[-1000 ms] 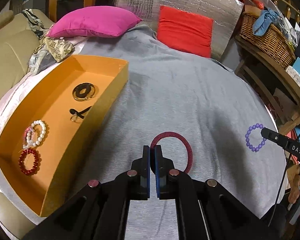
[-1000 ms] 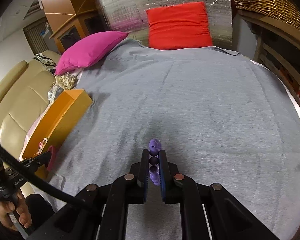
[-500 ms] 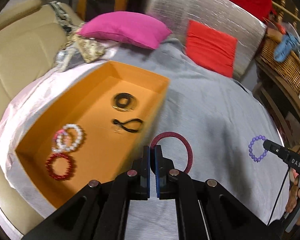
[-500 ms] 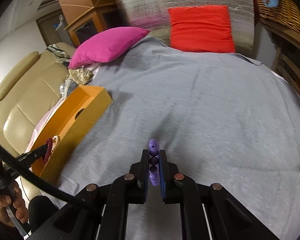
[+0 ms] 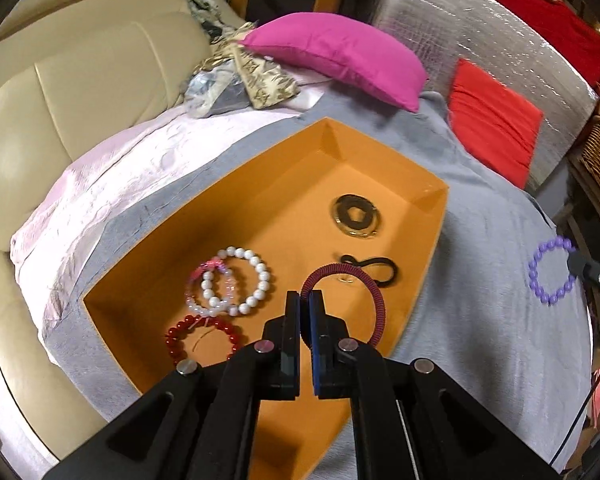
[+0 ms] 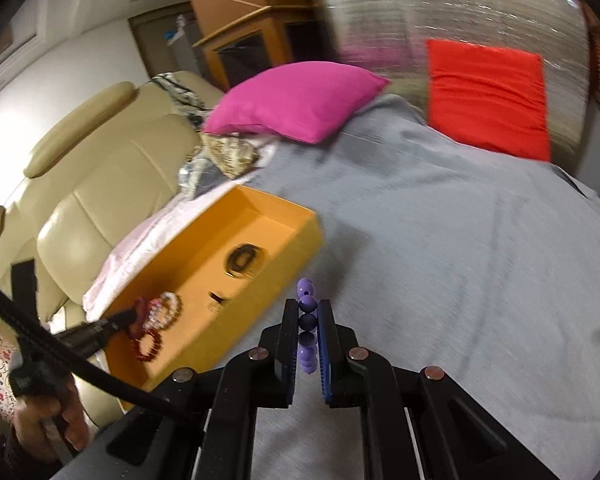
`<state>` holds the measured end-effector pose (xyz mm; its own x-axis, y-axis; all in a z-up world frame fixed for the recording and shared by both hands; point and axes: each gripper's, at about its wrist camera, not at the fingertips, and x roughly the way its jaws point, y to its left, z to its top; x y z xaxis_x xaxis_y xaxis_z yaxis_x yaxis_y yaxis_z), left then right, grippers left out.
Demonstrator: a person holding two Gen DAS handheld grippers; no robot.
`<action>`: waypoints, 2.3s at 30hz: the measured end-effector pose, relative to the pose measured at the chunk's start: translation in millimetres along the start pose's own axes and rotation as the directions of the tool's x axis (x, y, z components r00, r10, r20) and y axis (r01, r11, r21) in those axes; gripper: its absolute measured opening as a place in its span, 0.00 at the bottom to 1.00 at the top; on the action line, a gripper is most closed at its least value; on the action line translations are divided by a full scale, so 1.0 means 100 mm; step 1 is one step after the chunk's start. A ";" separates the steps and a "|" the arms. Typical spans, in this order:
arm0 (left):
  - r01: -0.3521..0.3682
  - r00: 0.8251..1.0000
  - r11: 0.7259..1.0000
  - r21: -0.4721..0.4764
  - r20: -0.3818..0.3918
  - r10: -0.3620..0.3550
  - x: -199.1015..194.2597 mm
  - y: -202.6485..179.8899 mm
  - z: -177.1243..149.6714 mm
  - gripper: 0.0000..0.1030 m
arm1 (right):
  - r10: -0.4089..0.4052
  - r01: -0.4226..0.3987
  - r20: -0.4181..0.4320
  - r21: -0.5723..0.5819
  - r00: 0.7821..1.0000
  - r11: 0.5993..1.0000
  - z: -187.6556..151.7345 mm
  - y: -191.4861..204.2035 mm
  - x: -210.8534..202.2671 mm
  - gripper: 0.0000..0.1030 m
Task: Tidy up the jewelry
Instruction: 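Carry the dark red ring and purple bracelet over the orange box with both tools, then lower and open the left tool releasing the red ring while the right tool drops the purple bracelet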
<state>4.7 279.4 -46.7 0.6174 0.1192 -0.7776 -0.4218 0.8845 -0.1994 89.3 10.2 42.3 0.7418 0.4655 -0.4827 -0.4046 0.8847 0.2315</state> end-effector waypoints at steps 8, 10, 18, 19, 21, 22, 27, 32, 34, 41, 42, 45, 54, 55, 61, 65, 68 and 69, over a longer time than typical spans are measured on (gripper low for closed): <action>-0.026 1.000 0.999 -0.025 -0.018 0.026 0.13 0.16 0.05 0.04 | 0.071 -0.072 -0.027 -0.048 0.997 0.996 0.25 0.42 0.43 0.09; -0.032 0.999 0.999 -0.032 -0.024 0.031 0.17 0.20 0.08 0.04 | 0.079 -0.081 -0.041 -0.057 0.996 0.995 0.30 0.50 0.55 0.09; -0.061 0.998 0.995 -0.078 -0.036 0.058 0.27 0.36 0.11 0.04 | 0.072 -0.082 -0.105 -0.088 0.992 0.993 0.40 0.70 0.97 0.09; -0.064 0.997 0.995 -0.080 -0.038 0.061 0.28 0.37 0.11 0.04 | 0.070 -0.081 -0.116 -0.096 0.991 0.992 0.41 0.73 1.03 0.09; -0.077 0.996 0.994 -0.082 -0.043 0.074 0.30 0.38 0.12 0.04 | 0.065 -0.079 -0.131 -0.109 0.989 0.991 0.43 0.78 1.12 0.09; -0.078 0.996 0.993 -0.087 -0.045 0.074 0.32 0.39 0.13 0.04 | 0.063 -0.079 -0.138 -0.116 0.988 0.990 0.44 0.80 1.16 0.09; -0.088 0.995 0.991 -0.100 -0.054 0.083 0.38 0.42 0.13 0.04 | 0.058 -0.080 -0.171 -0.130 0.984 0.988 0.48 0.90 1.40 0.09; -0.089 0.994 0.991 -0.099 -0.066 0.083 0.44 0.42 0.13 0.04 | 0.062 -0.088 -0.191 -0.133 0.980 0.987 0.49 0.97 1.58 0.09; -0.085 0.994 0.991 -0.101 -0.071 0.078 0.46 0.43 0.13 0.04 | 0.062 -0.089 -0.197 -0.133 0.978 0.987 0.50 0.99 1.64 0.09; -0.075 0.995 0.993 -0.086 -0.078 0.069 0.50 0.42 0.08 0.04 | 0.066 -0.101 -0.226 -0.146 0.972 0.984 0.55 1.08 1.87 0.09; -0.076 0.994 0.994 -0.085 -0.079 0.069 0.50 0.42 0.07 0.04 | 0.065 -0.101 -0.230 -0.145 0.971 0.984 0.54 1.08 1.89 0.09; -0.087 0.993 0.991 -0.099 -0.085 0.078 0.53 0.46 0.07 0.04 | 0.054 -0.093 -0.246 -0.150 0.968 0.984 0.53 1.09 1.99 0.09; -0.111 0.991 0.985 -0.130 -0.089 0.099 0.56 0.54 0.11 0.04 | 0.031 -0.082 -0.281 -0.173 0.959 0.981 0.50 1.12 2.09 0.10; -0.113 0.991 0.985 -0.128 -0.087 0.102 0.55 0.54 0.11 0.04 | 0.029 -0.081 -0.282 -0.174 0.959 0.981 0.50 1.12 2.09 0.10; -0.131 0.989 0.979 -0.159 -0.089 0.118 0.53 0.58 0.12 0.04 | 0.000 -0.054 -0.289 -0.178 0.957 0.982 0.52 1.13 2.11 0.11; -0.153 0.986 0.972 -0.178 -0.096 0.138 0.53 0.65 0.14 0.04 | -0.021 -0.025 -0.270 -0.167 0.963 0.986 0.55 1.10 2.08 0.27; -0.161 0.984 0.971 -0.179 -0.099 0.145 0.53 0.66 0.15 0.18 | -0.027 -0.017 -0.255 -0.169 0.967 0.986 0.56 1.08 2.02 0.46; -0.163 0.984 0.970 -0.180 -0.095 0.148 0.51 0.66 0.15 0.38 | -0.028 -0.015 -0.251 -0.168 0.968 0.986 0.56 1.07 1.98 0.50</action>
<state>18.0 350.9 -90.6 0.4823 0.2050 -0.8517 -0.6294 0.7573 -0.1742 223.0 198.6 19.2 0.5951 0.4194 -0.6855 -0.4996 0.8612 0.0933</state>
